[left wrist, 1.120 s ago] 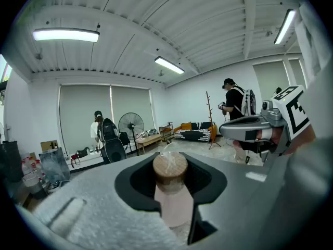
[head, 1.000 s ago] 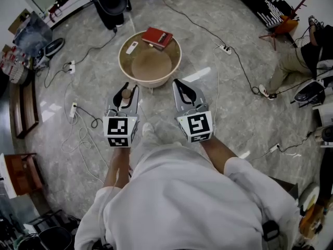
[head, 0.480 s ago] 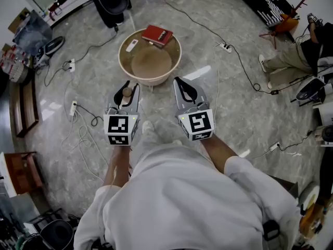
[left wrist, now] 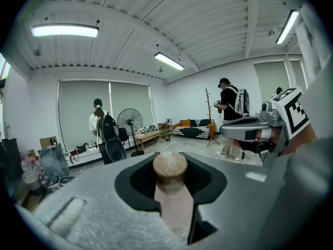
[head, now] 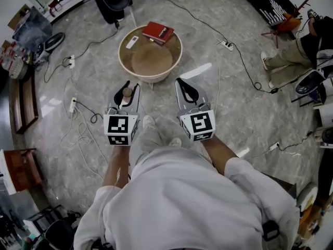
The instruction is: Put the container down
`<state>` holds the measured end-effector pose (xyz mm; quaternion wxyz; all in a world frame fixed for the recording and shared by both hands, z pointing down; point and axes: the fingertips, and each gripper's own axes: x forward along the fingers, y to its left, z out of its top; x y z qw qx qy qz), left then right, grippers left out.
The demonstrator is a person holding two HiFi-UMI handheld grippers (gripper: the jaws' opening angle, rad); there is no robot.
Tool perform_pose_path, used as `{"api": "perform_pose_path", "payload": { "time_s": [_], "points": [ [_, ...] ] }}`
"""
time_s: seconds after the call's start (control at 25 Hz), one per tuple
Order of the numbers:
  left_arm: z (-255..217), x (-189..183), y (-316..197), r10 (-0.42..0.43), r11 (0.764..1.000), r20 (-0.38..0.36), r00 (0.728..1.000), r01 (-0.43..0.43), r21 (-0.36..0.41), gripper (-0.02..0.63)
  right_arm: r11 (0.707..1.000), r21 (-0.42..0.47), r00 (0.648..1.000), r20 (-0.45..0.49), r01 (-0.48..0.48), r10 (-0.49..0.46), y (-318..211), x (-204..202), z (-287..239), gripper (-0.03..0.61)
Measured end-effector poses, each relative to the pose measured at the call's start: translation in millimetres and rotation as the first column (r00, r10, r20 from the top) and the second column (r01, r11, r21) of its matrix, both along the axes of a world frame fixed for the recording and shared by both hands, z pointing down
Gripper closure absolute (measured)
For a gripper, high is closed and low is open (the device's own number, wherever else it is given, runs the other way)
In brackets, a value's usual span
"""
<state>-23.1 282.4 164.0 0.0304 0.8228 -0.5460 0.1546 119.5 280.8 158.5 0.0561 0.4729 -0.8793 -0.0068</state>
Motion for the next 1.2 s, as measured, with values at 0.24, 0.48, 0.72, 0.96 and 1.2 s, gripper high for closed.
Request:
{"api": "perform_pose_path", "payload": {
  "time_s": [0.24,0.48,0.72,0.96,1.2],
  "points": [
    [20,-10,-27,0.007,1.0,-0.009,1.0,-0.008,-0.025,0.499,1.0,-0.022,1.0,-0.009,-0.007,0.007,-26,-10,16,0.578],
    [29,-27,-78,0.013,0.999,-0.023,1.0,-0.014,-0.029,0.499,1.0,-0.025,0.999,-0.031,-0.015,0.014,-73,-26,19,0.578],
    [43,-54,-141,0.03,0.998,-0.025,0.999,-0.031,-0.048,0.499,0.999,-0.029,0.999,-0.039,-0.033,0.032,-141,-51,24,0.578],
    [53,-78,-208,0.066,0.997,-0.027,0.997,-0.067,-0.047,0.499,0.999,-0.029,0.998,-0.042,-0.046,0.045,-212,-81,27,0.578],
    [68,-98,-264,0.103,0.992,-0.043,0.994,-0.106,-0.066,0.499,0.998,-0.033,0.996,-0.061,-0.061,0.059,-266,-110,31,0.577]
  ]
}}
